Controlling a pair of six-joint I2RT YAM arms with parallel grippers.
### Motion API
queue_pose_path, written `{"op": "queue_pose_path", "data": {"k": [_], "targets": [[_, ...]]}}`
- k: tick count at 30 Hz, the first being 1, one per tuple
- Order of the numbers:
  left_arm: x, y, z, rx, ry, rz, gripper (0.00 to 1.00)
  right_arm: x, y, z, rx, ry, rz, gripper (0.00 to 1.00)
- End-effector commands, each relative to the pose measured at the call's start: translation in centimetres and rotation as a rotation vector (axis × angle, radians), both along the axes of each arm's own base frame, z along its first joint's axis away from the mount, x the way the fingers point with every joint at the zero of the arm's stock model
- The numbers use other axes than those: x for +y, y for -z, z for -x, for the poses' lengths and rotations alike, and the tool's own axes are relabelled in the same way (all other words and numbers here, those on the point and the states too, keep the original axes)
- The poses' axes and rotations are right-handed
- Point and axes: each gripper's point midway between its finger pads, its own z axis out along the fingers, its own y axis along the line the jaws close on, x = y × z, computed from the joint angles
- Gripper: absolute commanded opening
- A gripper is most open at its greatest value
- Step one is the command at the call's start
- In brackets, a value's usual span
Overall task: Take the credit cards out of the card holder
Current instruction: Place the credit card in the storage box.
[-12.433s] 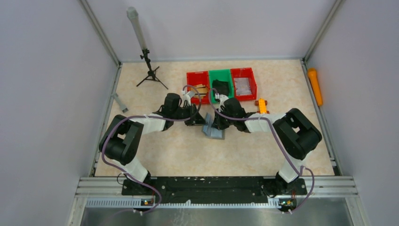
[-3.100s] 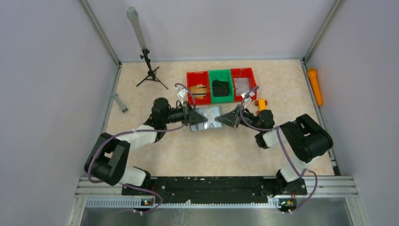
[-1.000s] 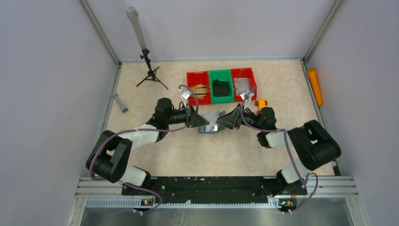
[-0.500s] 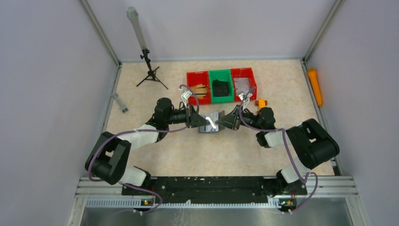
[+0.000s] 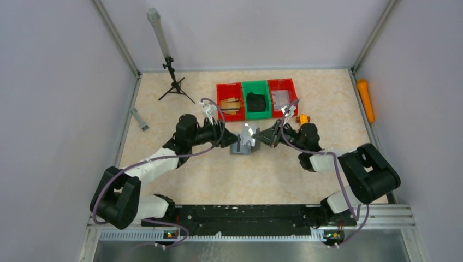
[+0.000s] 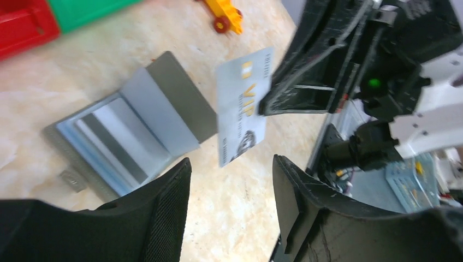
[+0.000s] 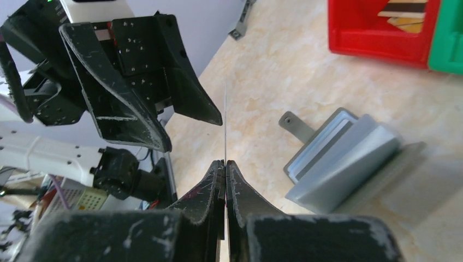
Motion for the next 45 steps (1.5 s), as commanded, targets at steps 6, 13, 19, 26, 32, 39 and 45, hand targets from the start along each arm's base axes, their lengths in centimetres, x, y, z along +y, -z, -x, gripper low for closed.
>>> {"op": "queue_pose_path", "data": {"k": [6, 13, 19, 26, 32, 39, 45], "targets": [[4.4, 0.8, -3.5, -0.063, -0.320, -0.191, 0.59, -6.6, -1.0, -5.5, 0.032, 0.546, 0.018, 0.00], [4.5, 0.4, -3.2, -0.077, -0.323, -0.177, 0.59, -11.7, -2.1, -9.6, 0.270, 0.958, -0.058, 0.00], [4.5, 0.1, -3.0, -0.085, -0.322, -0.174, 0.59, -15.5, -2.1, -13.5, 0.468, 1.310, -0.051, 0.00], [5.0, 0.2, -3.2, -0.085, -0.352, -0.191, 0.59, -15.9, -2.6, -16.7, 0.538, 1.428, -0.270, 0.00], [5.5, 1.5, -3.9, -0.032, -0.391, -0.237, 0.58, -15.1, -2.0, -19.7, 0.553, 1.469, -0.282, 0.00], [5.9, 4.1, -5.0, 0.070, -0.431, -0.326, 0.58, -15.6, -1.2, -21.9, 0.537, 1.523, -0.315, 0.00], [5.5, 5.8, -5.4, 0.137, -0.420, -0.360, 0.58, -14.6, 0.7, -24.1, 0.590, 1.520, -0.314, 0.00]]}}
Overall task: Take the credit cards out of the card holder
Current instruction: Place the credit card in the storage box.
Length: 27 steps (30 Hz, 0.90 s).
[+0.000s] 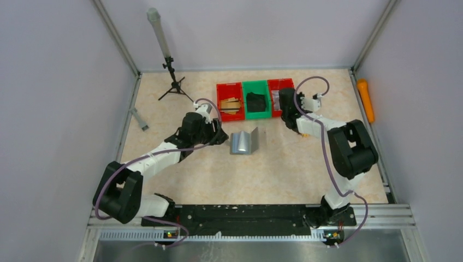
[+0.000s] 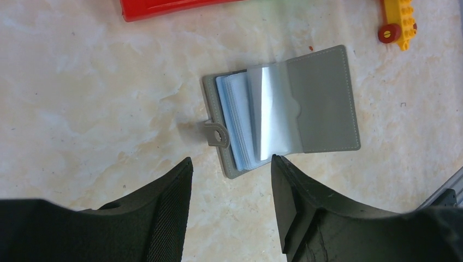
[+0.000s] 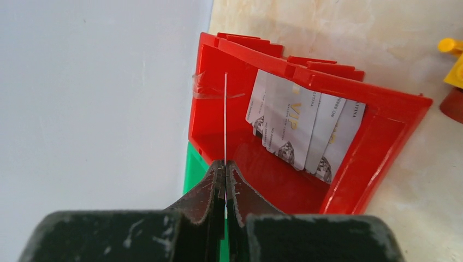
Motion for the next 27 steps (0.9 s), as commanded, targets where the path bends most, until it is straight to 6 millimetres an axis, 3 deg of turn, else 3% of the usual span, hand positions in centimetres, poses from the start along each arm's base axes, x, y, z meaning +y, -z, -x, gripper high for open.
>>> {"op": "queue_pose_path", "data": {"k": [1, 12, 16, 24, 27], "targets": [[-0.5, -0.3, -0.9, 0.013, -0.012, -0.002, 0.58, 0.5, -0.9, -2.6, -0.041, 0.033, -0.048, 0.00], [-1.0, 0.5, -1.1, 0.047, 0.012, -0.007, 0.58, 0.9, 2.1, -4.8, -0.024, 0.070, -0.046, 0.00], [-1.1, 0.4, -1.1, 0.046, 0.018, -0.005, 0.58, 1.0, 2.6, -5.4, -0.023, 0.080, -0.044, 0.04], [-1.1, 0.4, -1.1, 0.044, 0.020, -0.009, 0.58, 0.9, 1.8, -4.6, -0.020, 0.080, -0.072, 0.33], [-1.1, 0.4, -1.2, 0.045, 0.020, -0.010, 0.58, 1.0, 0.8, -3.7, -0.029, 0.052, -0.081, 0.35]]}}
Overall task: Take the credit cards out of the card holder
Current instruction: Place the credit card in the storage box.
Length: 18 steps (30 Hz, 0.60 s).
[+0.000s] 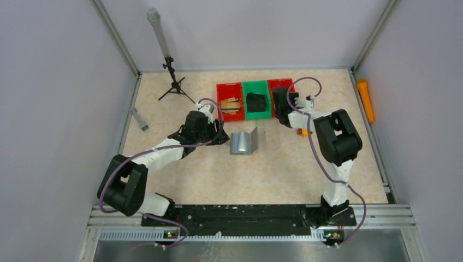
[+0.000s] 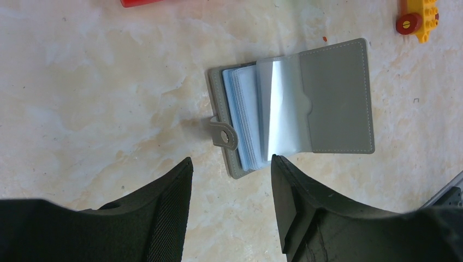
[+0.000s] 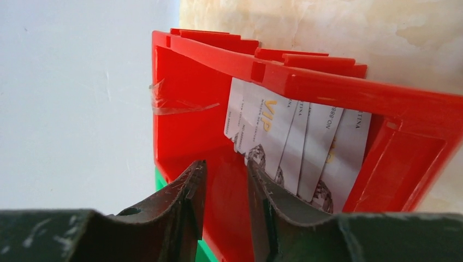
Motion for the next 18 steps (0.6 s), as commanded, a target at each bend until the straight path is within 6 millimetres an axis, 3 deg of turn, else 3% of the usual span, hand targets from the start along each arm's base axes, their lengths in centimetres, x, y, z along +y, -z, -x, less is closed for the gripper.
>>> {"op": "queue_pose_path", "data": {"k": [1, 8, 12, 16, 18], "targets": [[-0.8, -1.5, -0.8, -0.033, 0.015, 0.019, 0.58, -0.2, -5.2, 0.6, -0.096, -0.017, -0.048, 0.35], [-1.0, -1.6, -0.6, -0.040, 0.041, 0.026, 0.59, 0.2, -8.0, 4.2, -0.090, -0.214, 0.106, 0.40], [-1.2, -1.5, -0.5, -0.047, 0.058, 0.031, 0.62, 1.0, -9.2, 6.6, -0.093, -0.410, 0.281, 0.45], [-1.0, -0.5, -0.9, -0.011, 0.043, -0.003, 0.62, 4.2, -11.0, 9.2, -0.170, -0.780, 0.552, 0.57], [-1.0, 0.0, -1.2, 0.005, 0.035, -0.018, 0.62, 5.7, -9.7, 10.9, -0.104, -0.918, 0.668, 0.72]]}}
